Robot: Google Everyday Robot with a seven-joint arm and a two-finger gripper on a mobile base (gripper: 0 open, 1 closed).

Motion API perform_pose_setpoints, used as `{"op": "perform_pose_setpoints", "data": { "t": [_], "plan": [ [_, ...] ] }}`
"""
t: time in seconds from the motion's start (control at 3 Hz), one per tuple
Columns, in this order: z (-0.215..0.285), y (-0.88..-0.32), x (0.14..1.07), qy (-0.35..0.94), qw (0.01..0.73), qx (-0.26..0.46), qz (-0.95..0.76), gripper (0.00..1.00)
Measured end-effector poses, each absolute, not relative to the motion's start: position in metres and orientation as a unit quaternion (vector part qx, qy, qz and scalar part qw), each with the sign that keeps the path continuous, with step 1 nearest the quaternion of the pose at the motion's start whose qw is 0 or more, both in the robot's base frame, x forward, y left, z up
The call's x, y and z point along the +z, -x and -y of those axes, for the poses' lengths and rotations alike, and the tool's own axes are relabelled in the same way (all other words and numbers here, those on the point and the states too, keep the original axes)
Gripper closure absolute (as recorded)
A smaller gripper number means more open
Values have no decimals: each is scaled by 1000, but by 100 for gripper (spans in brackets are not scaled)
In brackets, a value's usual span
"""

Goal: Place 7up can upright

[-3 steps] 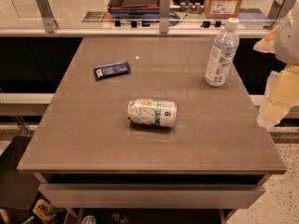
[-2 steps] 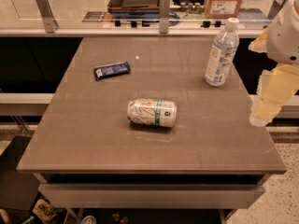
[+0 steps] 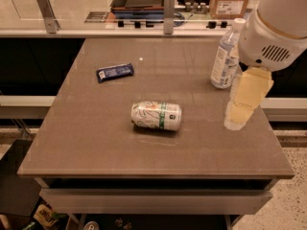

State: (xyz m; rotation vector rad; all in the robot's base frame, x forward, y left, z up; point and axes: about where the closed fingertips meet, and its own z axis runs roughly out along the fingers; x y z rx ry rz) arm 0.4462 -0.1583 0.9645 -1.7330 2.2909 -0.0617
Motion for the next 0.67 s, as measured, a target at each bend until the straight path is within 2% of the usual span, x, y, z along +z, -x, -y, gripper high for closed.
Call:
{"op": "perform_pose_setpoints", "data": {
  "t": [0.67],
  "plan": [
    [110,-457,927,608,123,-9,-785,0]
  ]
}}
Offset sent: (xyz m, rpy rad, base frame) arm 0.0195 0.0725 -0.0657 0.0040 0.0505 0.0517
